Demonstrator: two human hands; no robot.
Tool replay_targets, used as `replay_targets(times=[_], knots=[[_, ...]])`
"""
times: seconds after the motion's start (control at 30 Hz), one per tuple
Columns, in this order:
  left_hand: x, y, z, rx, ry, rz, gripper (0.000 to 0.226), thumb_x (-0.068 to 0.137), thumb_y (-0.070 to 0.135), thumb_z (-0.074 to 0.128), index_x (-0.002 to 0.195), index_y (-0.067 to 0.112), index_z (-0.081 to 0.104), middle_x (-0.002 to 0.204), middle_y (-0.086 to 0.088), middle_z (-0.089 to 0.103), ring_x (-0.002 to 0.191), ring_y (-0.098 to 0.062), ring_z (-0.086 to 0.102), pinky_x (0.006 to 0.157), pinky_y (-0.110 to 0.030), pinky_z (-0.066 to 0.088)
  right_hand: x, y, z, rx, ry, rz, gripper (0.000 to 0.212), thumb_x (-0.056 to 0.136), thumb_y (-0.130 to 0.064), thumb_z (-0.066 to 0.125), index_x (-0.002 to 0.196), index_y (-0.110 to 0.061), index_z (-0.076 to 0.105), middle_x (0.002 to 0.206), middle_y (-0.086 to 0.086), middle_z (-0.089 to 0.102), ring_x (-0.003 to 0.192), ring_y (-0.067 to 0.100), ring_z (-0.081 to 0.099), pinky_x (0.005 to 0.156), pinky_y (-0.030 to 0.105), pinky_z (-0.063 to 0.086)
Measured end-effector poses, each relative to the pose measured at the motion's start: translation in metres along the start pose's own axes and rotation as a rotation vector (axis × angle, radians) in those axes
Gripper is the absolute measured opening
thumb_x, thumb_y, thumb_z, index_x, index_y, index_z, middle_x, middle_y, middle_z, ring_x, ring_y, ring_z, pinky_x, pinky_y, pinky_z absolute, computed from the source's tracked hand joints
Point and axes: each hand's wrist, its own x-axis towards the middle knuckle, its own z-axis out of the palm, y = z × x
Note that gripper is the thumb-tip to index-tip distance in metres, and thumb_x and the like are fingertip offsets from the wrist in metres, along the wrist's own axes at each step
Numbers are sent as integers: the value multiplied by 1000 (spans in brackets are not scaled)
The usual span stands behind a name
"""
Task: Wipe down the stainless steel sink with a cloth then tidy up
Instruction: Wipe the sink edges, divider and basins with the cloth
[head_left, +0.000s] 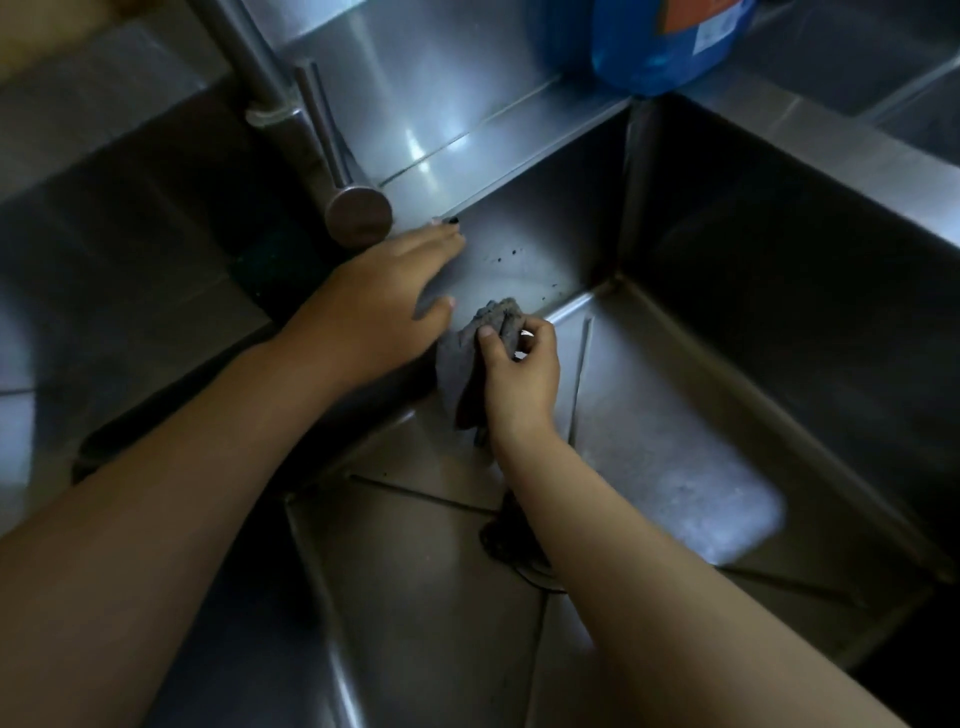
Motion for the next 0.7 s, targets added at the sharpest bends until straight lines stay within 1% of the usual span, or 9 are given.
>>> replay_targets(times=[0.07,0.1,0.17,0.27,0.37,0.43,0.53,0.63,0.7], knots=[[3,-2,1,9,-5,17,57,81,26,47,135,8,44,144,-8,41,134,-9,30,104,-3,8,4,-3,1,22,-11,2,17,85,-20,64,97,-23,51,112,9,57,104,23,57,94,40,47],[3,-2,0,3,-12,15,55,83,23,49,135,8,44,144,-7,41,131,-5,29,104,-3,8,5,-5,2,31,-18,8,18,85,-20,64,97,-23,51,113,8,57,104,23,56,94,40,47],[2,-3,-2,-20,-15,-2,55,82,22,50,135,11,44,143,-4,42,129,-2,28,106,-9,15,8,-8,3,52,-20,11,20,86,-21,64,99,-24,50,115,8,57,106,24,56,93,38,47],[1,-6,-4,-43,-3,11,56,79,20,51,135,12,45,142,-3,43,130,-4,31,107,-13,19,9,-12,9,95,-40,18,20,86,-19,64,98,-24,49,107,4,57,104,25,56,87,32,47],[0,-11,-4,-46,-1,57,54,80,12,54,133,10,46,142,-5,43,131,-6,31,107,-7,17,6,-14,19,136,-51,-2,19,85,-18,64,97,-22,50,106,8,58,101,26,57,87,36,49],[0,-14,-4,-40,6,97,52,80,15,50,131,7,47,140,-6,44,130,-8,31,107,-7,16,1,-17,28,165,-57,-64,18,85,-18,66,94,-21,51,108,13,59,96,22,57,85,36,49],[1,-15,-4,-24,9,116,51,80,12,48,131,4,48,140,-9,44,129,-7,30,105,-4,14,-3,-24,48,201,-95,-90,22,81,-20,68,84,-30,49,109,16,57,89,17,54,77,28,46],[2,-17,-5,-15,-20,118,51,80,11,46,131,6,49,142,-9,43,130,-7,29,104,-5,15,-2,-24,59,200,-73,-80,19,71,-32,65,79,-35,47,108,18,55,89,23,55,77,36,49],[4,-19,-5,-17,-39,108,52,79,14,45,131,9,49,143,-7,42,132,-9,32,105,-9,16,4,-18,58,174,-67,-101,22,76,-24,67,83,-30,47,108,18,55,90,19,54,80,34,47]])
